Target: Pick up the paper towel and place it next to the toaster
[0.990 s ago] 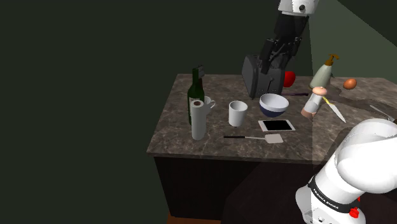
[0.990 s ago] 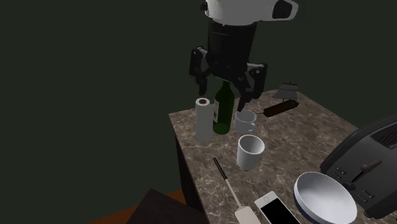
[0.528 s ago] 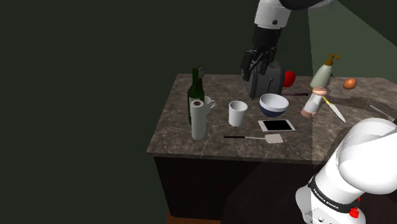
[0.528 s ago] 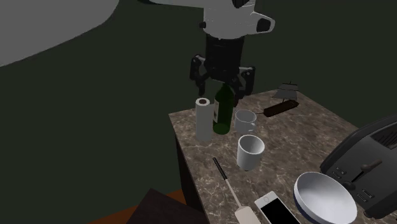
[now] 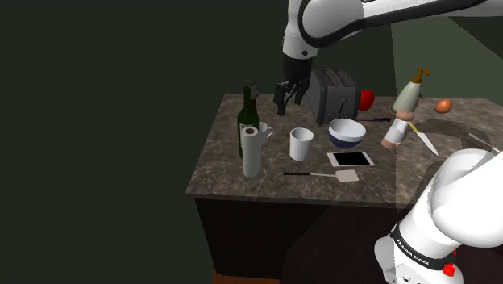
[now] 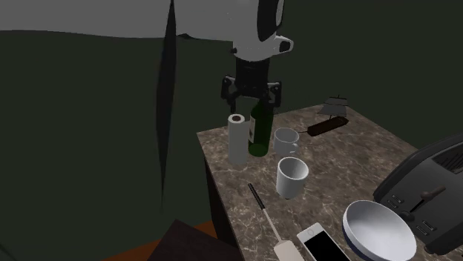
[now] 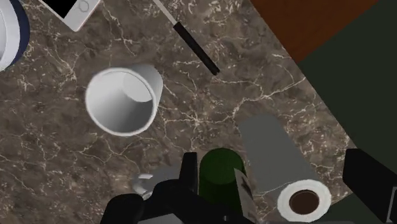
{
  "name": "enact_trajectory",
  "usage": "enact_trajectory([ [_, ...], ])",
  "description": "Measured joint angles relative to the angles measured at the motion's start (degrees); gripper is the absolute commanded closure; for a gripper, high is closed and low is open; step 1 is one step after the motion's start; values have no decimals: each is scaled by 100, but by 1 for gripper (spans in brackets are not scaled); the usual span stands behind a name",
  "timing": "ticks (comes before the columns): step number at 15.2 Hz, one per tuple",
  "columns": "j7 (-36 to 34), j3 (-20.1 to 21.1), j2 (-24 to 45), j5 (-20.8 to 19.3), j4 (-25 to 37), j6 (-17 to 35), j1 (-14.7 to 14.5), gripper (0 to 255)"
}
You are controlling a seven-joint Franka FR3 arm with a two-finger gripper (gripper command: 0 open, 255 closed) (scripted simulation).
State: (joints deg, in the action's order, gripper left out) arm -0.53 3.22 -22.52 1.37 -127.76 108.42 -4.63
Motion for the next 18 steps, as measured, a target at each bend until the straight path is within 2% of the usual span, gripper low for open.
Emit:
enact_trajectory([
  [4,157,165,802,-99,295,520,-139,0],
  [12,455,424,2317,-457,1178,1161,-358,0],
  [18,437,447,2621,-538,1097,1549,-386,0],
])
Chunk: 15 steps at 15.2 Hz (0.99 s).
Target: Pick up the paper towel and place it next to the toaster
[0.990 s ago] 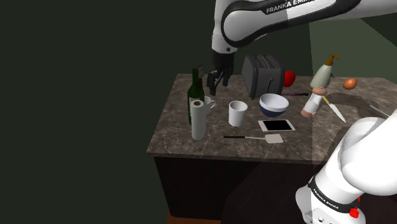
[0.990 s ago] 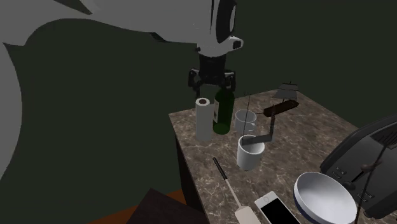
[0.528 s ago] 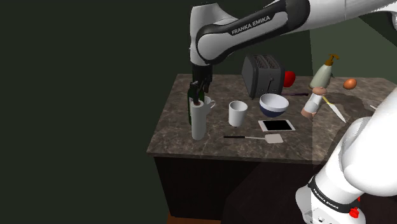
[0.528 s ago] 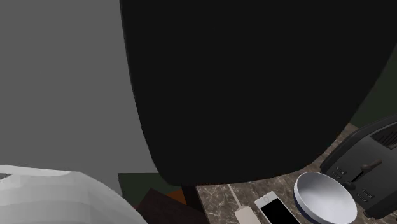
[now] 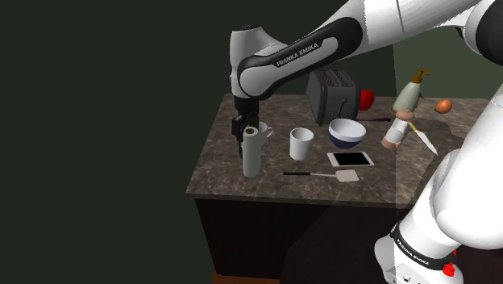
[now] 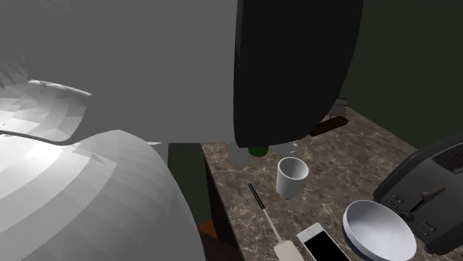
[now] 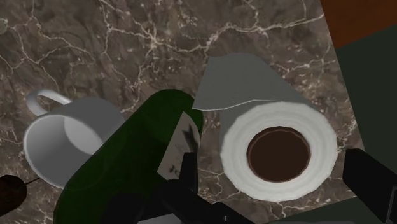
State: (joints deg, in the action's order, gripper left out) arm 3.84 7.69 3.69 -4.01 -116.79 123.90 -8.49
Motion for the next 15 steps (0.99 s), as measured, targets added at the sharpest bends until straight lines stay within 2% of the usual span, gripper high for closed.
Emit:
enact_trajectory([
  [8,-15,-4,87,-23,-99,186,2,0],
  [9,-15,-4,87,-23,-99,186,2,255],
  [15,-14,0,81,-18,-96,186,-1,255],
])
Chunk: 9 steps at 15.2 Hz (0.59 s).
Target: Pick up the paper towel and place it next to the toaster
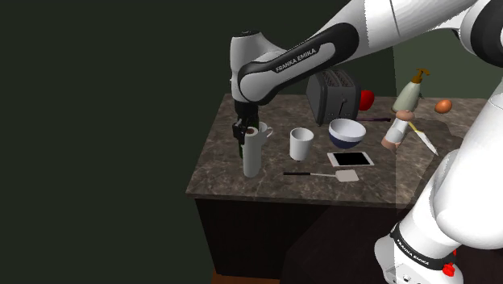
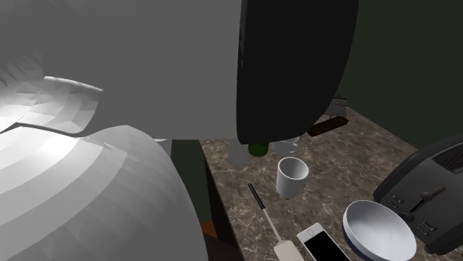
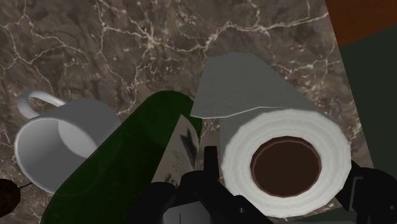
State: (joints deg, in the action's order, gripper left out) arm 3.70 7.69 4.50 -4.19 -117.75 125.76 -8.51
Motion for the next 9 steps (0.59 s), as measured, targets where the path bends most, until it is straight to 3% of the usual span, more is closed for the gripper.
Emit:
enact_trajectory([
  [9,39,-4,-109,29,176,-289,9,255],
])
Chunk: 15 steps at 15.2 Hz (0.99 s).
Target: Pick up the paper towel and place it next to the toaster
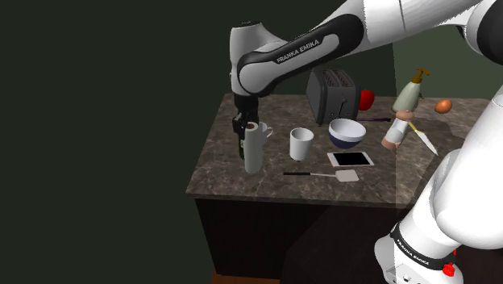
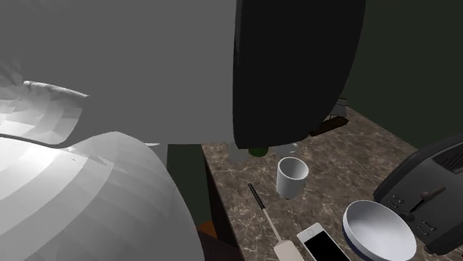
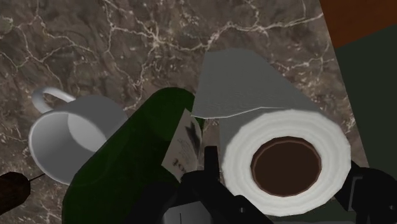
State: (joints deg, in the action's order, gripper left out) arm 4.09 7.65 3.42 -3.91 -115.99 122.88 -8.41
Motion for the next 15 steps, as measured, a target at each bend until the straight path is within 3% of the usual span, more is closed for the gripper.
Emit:
enact_trajectory([
  [15,86,6,-290,78,833,-1117,-1,255],
])
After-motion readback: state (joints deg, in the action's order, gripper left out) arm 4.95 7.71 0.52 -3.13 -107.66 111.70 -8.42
